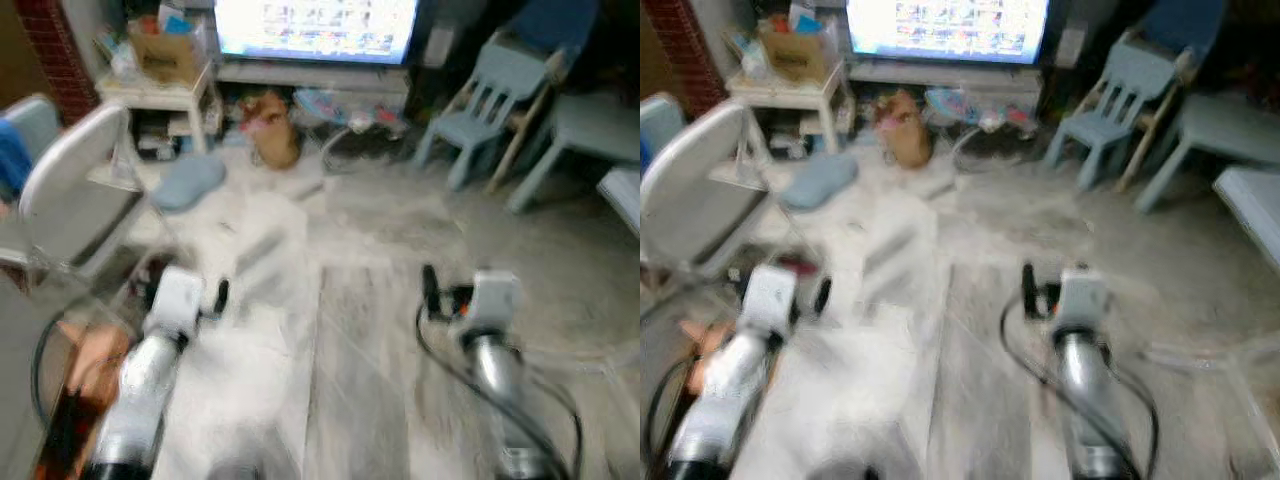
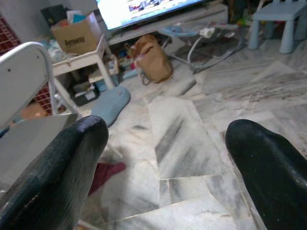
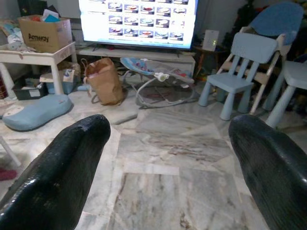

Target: Restocking fridge

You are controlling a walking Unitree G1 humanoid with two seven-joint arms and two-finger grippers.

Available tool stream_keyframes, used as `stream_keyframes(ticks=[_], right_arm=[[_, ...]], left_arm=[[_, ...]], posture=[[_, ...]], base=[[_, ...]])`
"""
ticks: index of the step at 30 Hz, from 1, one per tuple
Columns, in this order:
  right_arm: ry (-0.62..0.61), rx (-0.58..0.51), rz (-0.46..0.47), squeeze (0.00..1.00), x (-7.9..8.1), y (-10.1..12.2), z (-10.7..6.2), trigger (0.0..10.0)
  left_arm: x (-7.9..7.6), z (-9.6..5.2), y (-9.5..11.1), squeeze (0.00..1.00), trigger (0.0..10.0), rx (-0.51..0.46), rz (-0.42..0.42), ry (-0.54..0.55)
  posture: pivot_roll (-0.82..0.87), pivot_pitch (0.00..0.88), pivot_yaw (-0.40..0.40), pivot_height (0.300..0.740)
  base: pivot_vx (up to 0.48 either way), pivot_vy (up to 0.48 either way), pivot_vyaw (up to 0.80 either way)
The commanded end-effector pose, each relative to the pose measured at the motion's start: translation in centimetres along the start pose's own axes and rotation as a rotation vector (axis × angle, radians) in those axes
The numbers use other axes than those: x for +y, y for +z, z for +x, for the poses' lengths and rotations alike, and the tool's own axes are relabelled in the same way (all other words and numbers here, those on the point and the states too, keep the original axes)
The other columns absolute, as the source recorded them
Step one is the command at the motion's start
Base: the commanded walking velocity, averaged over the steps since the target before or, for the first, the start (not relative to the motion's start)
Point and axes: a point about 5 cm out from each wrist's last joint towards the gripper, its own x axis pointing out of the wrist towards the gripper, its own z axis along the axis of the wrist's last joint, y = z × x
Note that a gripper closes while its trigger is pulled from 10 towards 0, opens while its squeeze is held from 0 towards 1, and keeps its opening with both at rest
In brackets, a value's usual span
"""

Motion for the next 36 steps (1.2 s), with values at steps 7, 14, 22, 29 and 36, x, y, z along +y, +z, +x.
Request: stream_keyframes(ticks=[7, 14, 22, 29, 36], right_arm=[[0.015, -0.038, 0.000, 0.00, 0.4, 1.0, 0.7, 10.0], [0.022, -0.025, -0.012, 0.00, 0.7, 0.5, 0.2, 10.0], [0.013, -0.031, -0.018, 0.00, 0.4, 0.3, -0.3, 10.0], [-0.006, -0.046, -0.029, 0.00, 0.4, 0.4, -0.9, 10.0], [-0.012, -0.036, -0.033, 0.00, 0.3, 0.2, -0.8, 10.0]], left_arm=[[0.4, 0.1, 0.5, 0.00, 10.0, -0.016, 0.020, 0.013], [0.3, 0.2, 0.4, 0.00, 10.0, -0.010, 0.018, 0.009], [0.0, -0.1, 0.1, 0.00, 10.0, -0.006, 0.003, 0.012], [0.2, -0.5, 0.2, 0.00, 10.0, -0.020, -0.004, 0.016], [-0.4, -0.8, -0.1, 0.00, 10.0, -0.008, -0.026, -0.003]], posture=[[0.02, 0.086, -0.025, 0.740], [0.03, 0.080, -0.027, 0.740], [0.02, 0.063, -0.025, 0.740], [0.02, 0.054, -0.023, 0.740], [0.03, 0.050, -0.039, 0.740]], base=[[0.480, 0.000, 0.00], [0.480, 0.000, 0.00], [0.480, 0.000, 0.00], [0.480, 0.000, 0.00], [0.480, 0.000, 0.00]])
